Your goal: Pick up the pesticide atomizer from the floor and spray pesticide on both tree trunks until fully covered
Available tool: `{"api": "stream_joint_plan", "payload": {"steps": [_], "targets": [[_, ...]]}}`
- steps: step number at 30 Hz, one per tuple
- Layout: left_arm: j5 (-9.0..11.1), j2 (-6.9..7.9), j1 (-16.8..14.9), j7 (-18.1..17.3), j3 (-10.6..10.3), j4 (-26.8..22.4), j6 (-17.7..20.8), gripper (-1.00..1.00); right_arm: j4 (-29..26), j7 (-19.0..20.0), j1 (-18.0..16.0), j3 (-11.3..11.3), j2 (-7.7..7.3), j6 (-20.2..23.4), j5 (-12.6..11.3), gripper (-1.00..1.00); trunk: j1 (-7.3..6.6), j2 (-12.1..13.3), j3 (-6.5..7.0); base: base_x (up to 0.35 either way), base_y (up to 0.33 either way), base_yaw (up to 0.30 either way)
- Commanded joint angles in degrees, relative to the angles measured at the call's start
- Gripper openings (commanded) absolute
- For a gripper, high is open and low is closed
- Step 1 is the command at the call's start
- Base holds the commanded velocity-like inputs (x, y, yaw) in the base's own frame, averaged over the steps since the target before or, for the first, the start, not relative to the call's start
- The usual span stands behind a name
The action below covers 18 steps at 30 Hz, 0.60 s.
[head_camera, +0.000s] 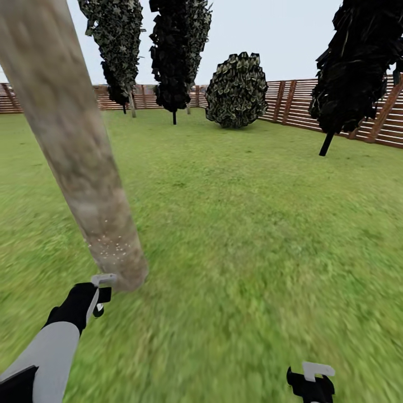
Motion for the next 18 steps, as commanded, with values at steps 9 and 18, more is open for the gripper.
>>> {"api": "stream_joint_plan", "payload": {"steps": [9, 18], "targets": [[-0.4, -0.25, 0.0, 0.2, 0.2, 0.1, 0.1, -1.0, 0.1, -0.1, -0.1, -0.4, -0.01, -0.1, 0.6, 1.0, 0.02, 0.0, -0.05, 0.159, -0.223, 0.022], [-0.3, -0.2, 0.0, 2.3, 0.2, 0.2, 0.1, -1.0, 0.1, -0.1, -0.1, -0.4, 0.08, -0.1, 0.6, 1.0, 0.02, 0.0, -0.05, 0.004, -0.273, 0.259]]}}
